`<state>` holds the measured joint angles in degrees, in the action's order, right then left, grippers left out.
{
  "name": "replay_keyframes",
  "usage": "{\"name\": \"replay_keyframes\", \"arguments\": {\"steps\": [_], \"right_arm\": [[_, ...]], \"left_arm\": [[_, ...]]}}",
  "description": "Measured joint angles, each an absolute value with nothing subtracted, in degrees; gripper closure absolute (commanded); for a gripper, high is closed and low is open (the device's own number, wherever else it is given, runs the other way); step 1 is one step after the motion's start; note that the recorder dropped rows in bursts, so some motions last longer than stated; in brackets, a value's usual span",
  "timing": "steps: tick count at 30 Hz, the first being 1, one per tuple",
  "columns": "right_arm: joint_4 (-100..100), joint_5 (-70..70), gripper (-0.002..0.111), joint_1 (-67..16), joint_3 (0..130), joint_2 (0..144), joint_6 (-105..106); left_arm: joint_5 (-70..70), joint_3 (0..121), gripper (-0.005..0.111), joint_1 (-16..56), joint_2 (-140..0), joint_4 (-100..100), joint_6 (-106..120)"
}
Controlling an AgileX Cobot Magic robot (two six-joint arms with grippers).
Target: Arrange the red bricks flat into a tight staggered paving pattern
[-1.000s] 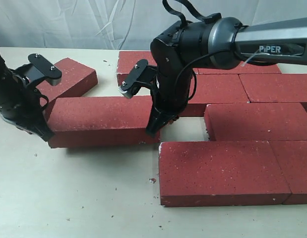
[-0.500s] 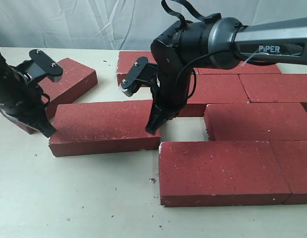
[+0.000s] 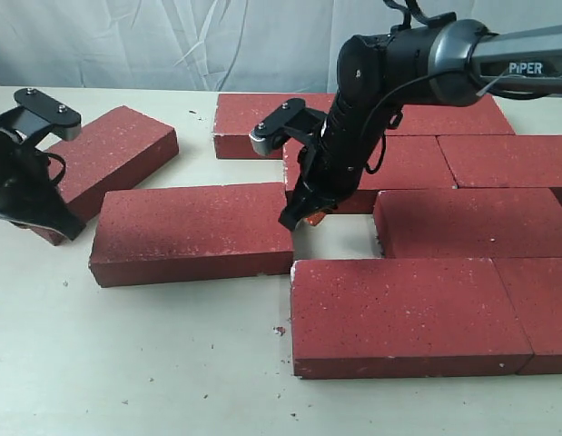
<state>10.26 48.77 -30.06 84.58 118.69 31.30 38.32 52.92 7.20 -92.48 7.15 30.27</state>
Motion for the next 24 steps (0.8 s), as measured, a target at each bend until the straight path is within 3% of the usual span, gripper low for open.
{"name": "replay_keyframes", "arguments": {"steps": [7, 24], "right_arm": [[8.89, 46.53, 0.109, -29.95, 84.45, 120.45, 32.03], [13.0, 42.87, 0.109, -29.95, 84.45, 121.96, 31.14]], "left_arm": [[36.71, 52.92, 0.107, 7.2, -95.14, 16.73, 37.55], [31.15, 52.92, 0.107, 7.2, -99.39, 18.92, 39.66]]}}
